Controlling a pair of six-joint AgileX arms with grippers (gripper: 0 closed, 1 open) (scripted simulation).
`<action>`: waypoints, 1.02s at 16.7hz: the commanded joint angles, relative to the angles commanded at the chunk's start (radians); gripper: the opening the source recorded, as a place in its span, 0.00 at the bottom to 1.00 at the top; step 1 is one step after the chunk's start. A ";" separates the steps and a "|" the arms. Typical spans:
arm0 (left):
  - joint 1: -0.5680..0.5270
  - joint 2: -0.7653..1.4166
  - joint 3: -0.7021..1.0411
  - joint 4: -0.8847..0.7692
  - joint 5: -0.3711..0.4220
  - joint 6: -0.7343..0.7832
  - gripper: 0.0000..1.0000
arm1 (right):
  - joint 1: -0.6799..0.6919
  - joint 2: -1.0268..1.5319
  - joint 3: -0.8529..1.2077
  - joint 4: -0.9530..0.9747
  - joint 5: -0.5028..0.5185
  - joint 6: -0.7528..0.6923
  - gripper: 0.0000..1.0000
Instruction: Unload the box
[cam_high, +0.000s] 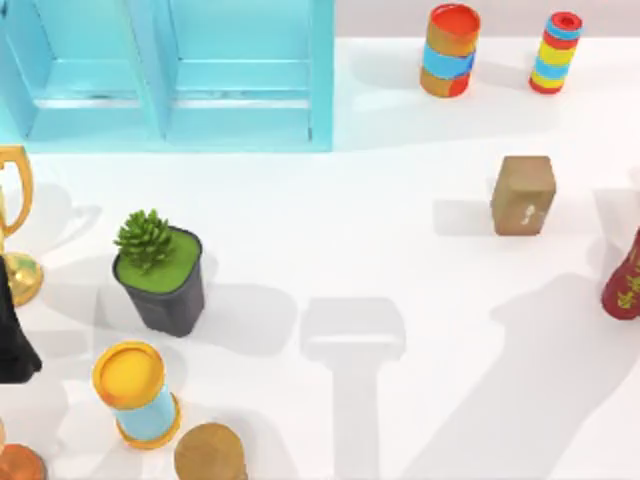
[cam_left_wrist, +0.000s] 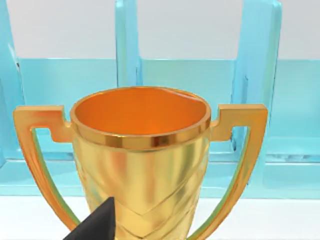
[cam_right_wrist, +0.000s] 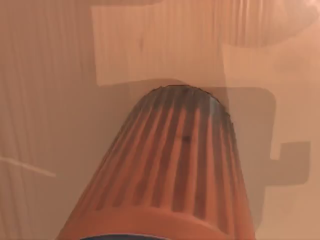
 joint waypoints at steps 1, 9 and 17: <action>0.000 0.000 0.000 0.000 0.000 0.000 1.00 | 0.000 0.000 0.000 0.000 0.000 0.000 0.40; 0.000 0.000 0.000 0.000 0.000 0.000 1.00 | 0.000 0.000 0.000 0.000 0.000 0.000 0.00; 0.000 0.000 0.000 0.000 0.000 0.000 1.00 | -0.005 -0.011 0.015 -0.010 -0.006 -0.005 0.00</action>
